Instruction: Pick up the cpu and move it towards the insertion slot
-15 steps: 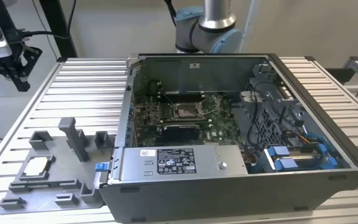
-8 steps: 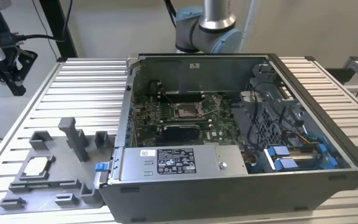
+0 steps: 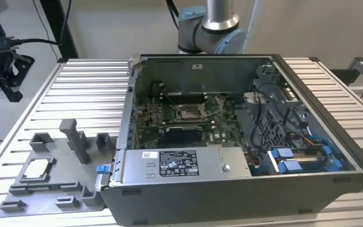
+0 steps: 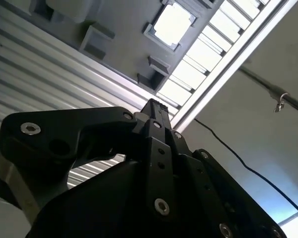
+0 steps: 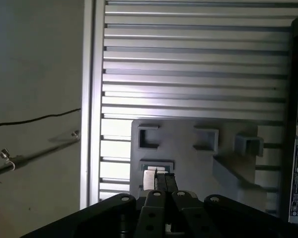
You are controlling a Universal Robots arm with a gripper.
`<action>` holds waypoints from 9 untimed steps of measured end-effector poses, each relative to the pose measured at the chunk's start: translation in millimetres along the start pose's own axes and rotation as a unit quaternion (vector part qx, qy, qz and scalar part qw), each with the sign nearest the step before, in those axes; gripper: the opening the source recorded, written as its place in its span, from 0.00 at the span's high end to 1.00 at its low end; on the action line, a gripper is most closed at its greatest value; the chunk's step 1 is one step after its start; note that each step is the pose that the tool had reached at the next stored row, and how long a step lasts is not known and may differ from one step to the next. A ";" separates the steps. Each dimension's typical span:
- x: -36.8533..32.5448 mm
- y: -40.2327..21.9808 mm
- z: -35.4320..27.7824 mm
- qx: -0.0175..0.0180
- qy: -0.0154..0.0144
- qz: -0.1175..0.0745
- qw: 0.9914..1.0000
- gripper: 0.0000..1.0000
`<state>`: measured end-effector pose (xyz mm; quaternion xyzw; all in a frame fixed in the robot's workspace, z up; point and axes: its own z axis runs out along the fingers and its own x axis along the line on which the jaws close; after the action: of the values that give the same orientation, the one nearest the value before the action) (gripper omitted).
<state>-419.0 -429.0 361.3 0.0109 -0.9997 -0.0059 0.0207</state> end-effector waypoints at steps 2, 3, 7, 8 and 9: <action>0.2 -3.0 0.3 0.002 0.000 0.000 1.000 1.00; 0.3 -5.2 0.6 0.002 0.000 0.000 1.000 1.00; 0.5 -15.4 1.4 0.003 0.000 0.000 1.000 1.00; 0.5 -18.6 1.8 0.003 0.000 0.000 1.000 1.00; 0.5 -21.7 2.0 0.003 0.000 0.000 1.000 1.00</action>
<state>-419.2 -450.7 359.0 0.0111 -0.9997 -0.0028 0.0208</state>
